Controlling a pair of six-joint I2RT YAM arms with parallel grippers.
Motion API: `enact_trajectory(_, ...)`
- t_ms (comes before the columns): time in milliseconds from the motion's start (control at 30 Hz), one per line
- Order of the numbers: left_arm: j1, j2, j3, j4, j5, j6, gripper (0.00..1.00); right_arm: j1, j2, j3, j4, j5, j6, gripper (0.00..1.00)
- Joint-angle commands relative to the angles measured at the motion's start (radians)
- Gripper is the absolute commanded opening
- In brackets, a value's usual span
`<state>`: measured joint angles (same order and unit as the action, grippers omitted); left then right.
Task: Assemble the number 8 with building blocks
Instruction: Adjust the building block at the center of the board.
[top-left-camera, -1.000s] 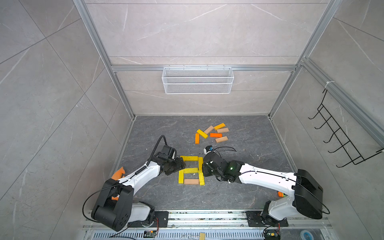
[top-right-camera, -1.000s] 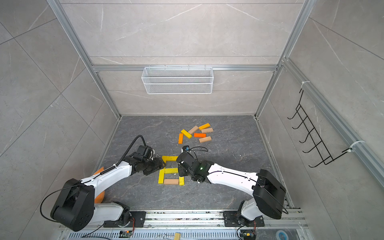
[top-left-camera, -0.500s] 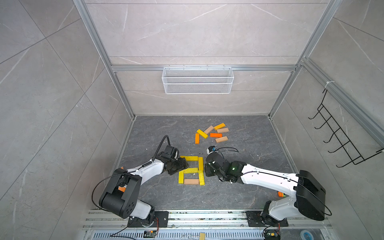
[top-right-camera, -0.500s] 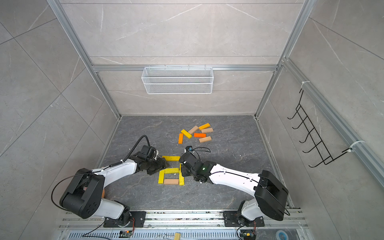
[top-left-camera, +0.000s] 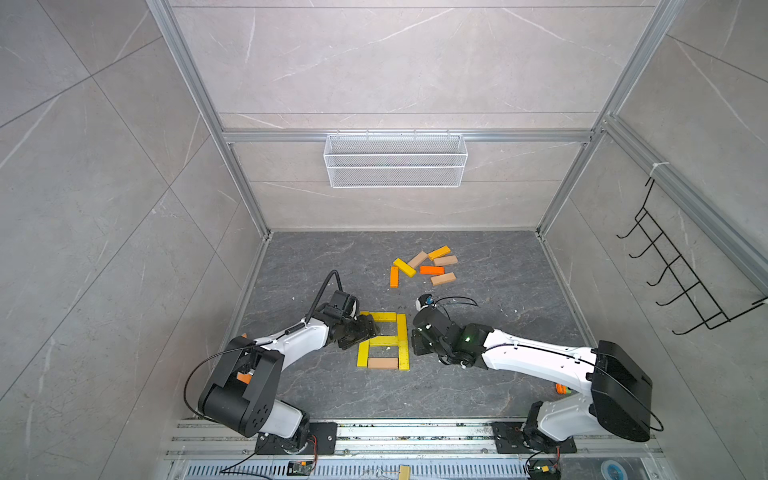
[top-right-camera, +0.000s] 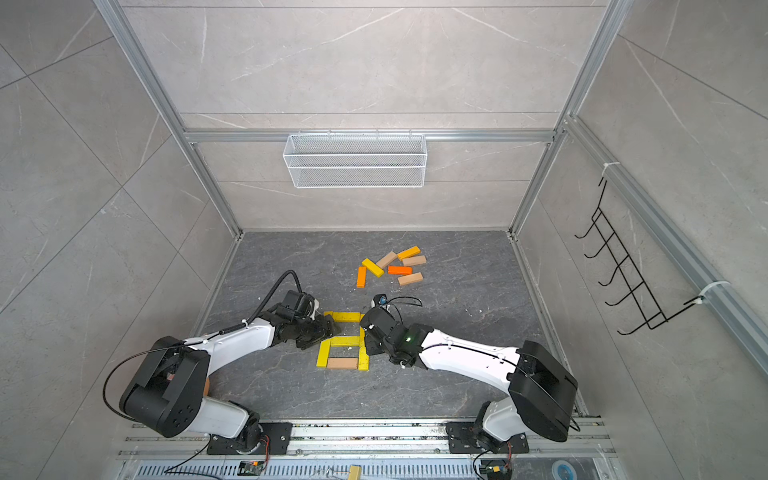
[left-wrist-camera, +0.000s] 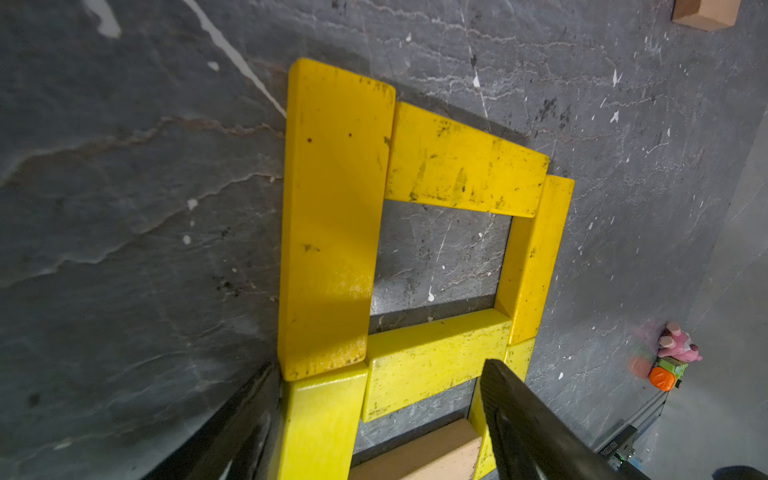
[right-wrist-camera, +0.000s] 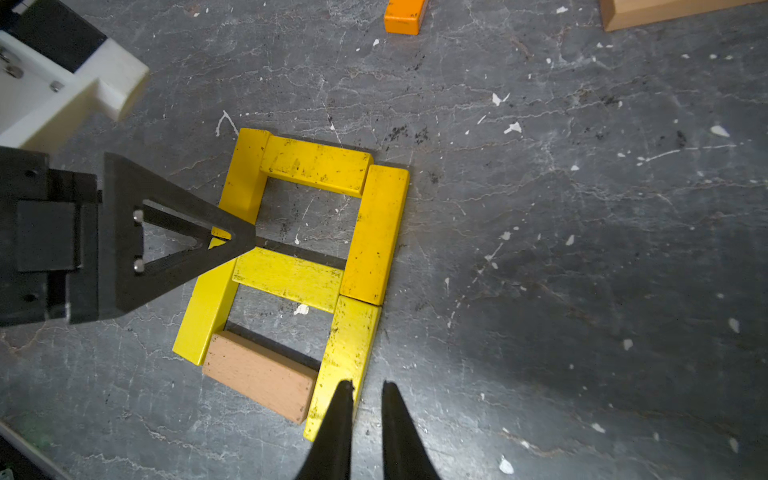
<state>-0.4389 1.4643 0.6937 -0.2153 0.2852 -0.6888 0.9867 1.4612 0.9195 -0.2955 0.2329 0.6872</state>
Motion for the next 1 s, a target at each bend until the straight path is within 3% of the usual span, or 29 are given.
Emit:
enact_trajectory(0, -0.004, -0.042, 0.023, -0.068, -0.057, -0.006, 0.78, -0.005, -0.031, -0.022, -0.003, 0.020, 0.009, 0.18)
enact_trajectory(133, -0.003, -0.100, 0.052, -0.153, -0.128, 0.016, 0.78, -0.004, -0.052, -0.032, -0.007, 0.022, 0.006, 0.18)
enact_trajectory(267, -0.003, -0.136, 0.102, -0.203, -0.140, 0.065, 0.78, -0.005, -0.100, -0.043, -0.016, 0.040, -0.016, 0.27)
enact_trajectory(433, -0.004, -0.133, 0.207, -0.242, -0.137, 0.139, 0.78, -0.005, -0.169, -0.042, -0.047, 0.073, -0.050, 0.42)
enact_trajectory(667, -0.008, -0.093, 0.321, -0.192, -0.079, 0.190, 0.78, -0.005, -0.298, -0.079, -0.085, 0.123, -0.061, 0.79)
enact_trajectory(800, -0.009, -0.057, 0.383, -0.188, -0.059, 0.235, 0.79, -0.005, -0.361, -0.107, -0.104, 0.165, -0.076, 0.96)
enact_trajectory(967, -0.019, 0.053, 0.493, -0.185, -0.058, 0.303, 0.79, -0.005, -0.424, -0.142, -0.117, 0.193, -0.093, 0.99)
